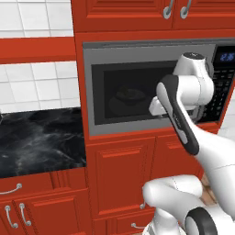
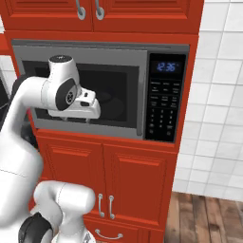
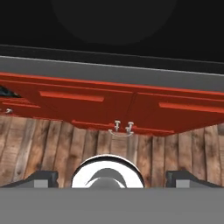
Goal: The microwave is finished heating the fish and mushroom. Take the bowl containing the food and place it on the dining counter.
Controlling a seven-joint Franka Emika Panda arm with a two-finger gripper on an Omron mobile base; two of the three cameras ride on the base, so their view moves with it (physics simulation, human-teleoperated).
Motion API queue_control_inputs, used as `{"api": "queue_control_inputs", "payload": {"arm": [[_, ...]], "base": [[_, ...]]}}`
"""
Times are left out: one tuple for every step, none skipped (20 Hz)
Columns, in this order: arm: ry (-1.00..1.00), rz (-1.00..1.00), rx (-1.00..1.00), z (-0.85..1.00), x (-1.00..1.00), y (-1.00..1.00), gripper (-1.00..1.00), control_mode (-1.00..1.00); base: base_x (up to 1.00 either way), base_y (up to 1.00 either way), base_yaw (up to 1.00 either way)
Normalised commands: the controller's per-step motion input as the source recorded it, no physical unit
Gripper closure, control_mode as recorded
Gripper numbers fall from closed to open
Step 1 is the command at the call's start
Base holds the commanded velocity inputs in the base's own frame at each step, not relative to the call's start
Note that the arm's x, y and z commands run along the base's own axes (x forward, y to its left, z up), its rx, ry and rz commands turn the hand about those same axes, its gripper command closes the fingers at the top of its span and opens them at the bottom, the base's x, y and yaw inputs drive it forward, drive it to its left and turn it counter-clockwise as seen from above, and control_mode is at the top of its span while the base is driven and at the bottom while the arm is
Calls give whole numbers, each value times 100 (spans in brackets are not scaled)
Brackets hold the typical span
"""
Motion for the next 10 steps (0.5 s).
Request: {"api": "queue_control_inputs", "payload": {"arm": [[-6, 0, 0, 0, -71, -30, -100, -100], [-8, 0, 0, 0, -63, -31, -100, -100], [-12, 0, 0, 0, -55, -34, -100, -100], [-13, 0, 1, 0, -47, -40, -100, -100], [-13, 0, 2, 0, -40, -43, -100, -100], [-11, 0, 3, 0, -28, -49, -100, -100], [-12, 0, 2, 0, -24, -52, -100, -100], [-12, 0, 3, 0, -22, -55, -100, -100], [-12, 0, 4, 0, -20, -61, -100, -100], [-12, 0, 4, 0, -19, -64, -100, -100]], "base": [[0, 0, 0], [0, 0, 0], [0, 0, 0], [0, 0, 0], [0, 0, 0], [0, 0, 0], [0, 0, 0], [0, 0, 0], [0, 0, 0], [0, 0, 0]]}}
